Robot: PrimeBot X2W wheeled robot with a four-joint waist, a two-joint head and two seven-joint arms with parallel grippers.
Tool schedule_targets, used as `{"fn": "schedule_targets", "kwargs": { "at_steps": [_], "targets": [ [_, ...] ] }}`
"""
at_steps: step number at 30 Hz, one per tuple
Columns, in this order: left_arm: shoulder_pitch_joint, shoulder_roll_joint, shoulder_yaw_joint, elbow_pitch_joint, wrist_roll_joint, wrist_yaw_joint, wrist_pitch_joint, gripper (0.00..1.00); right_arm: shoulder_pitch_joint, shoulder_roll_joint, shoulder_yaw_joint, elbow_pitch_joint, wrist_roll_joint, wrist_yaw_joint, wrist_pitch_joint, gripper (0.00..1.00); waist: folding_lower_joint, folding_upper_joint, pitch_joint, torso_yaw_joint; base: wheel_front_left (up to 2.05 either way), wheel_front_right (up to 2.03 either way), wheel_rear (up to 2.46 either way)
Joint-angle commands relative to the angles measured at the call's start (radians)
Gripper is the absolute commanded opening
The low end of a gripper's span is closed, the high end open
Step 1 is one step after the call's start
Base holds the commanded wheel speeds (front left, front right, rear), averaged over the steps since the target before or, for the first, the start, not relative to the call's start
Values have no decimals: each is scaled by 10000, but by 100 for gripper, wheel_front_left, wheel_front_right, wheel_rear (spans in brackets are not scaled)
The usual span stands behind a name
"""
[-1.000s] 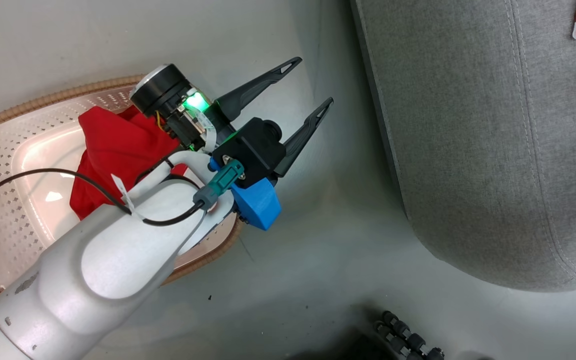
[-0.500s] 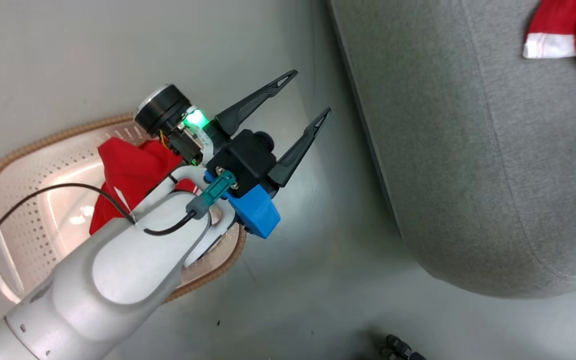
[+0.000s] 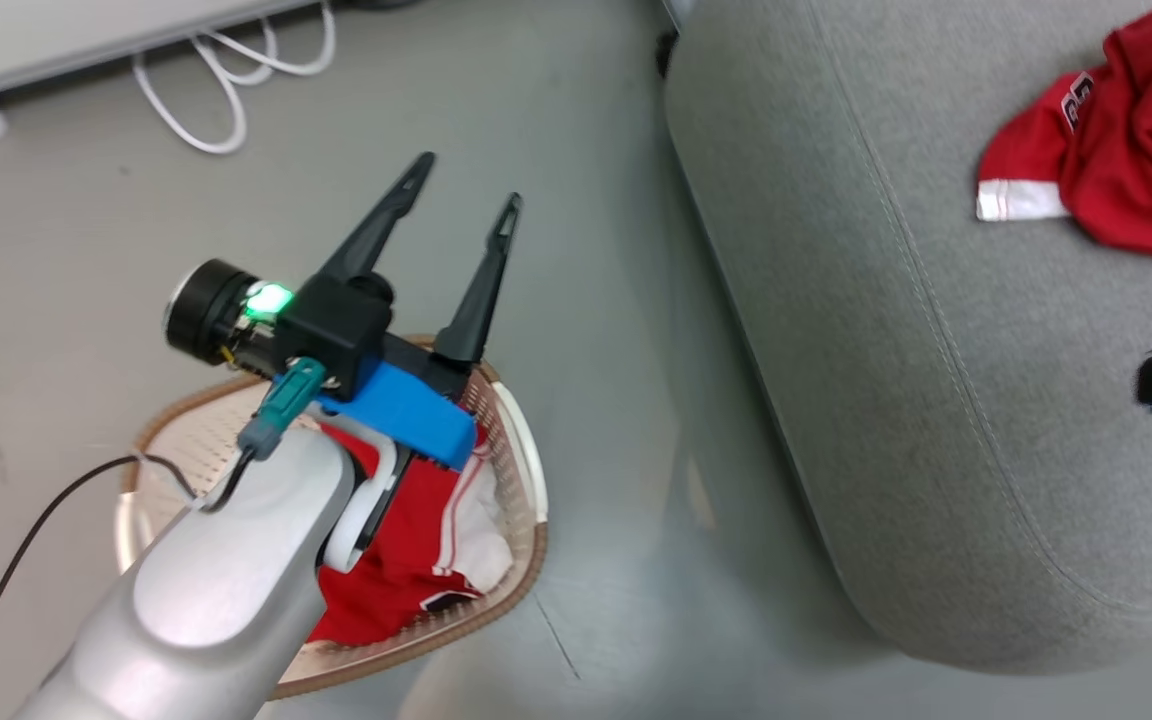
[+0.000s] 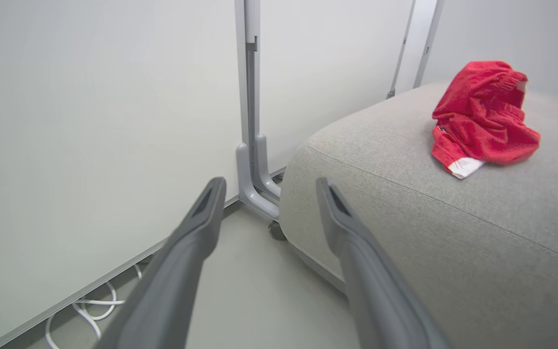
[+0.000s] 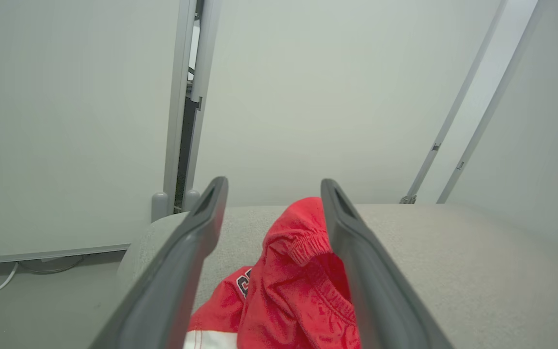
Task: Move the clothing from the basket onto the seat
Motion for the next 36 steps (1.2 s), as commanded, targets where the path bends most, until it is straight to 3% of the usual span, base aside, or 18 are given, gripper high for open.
{"fn": "schedule_targets", "kwargs": {
  "at_steps": [1,10,19,36],
  "targets": [
    [491,21,406,-147,106,82,-32,100,278,88,357,-175,39,-10,-4,100,3,0,-738,657,0,0,0],
    [2185,-289,2415,-674,624,19,-37,100,885,356,1888,-605,170,-10,-4,100,3,0,-1783,1513,0,0,0],
    [4134,-769,4315,-907,1294,-411,-37,100,1805,601,3096,-527,368,-10,-4,100,3,0,-2962,2193,0,0,0],
    [6691,-1944,6266,-920,2457,-1555,-38,100,4141,1232,3355,-125,746,-10,-4,100,3,0,-4543,2864,0,0,0]
  ]
}}
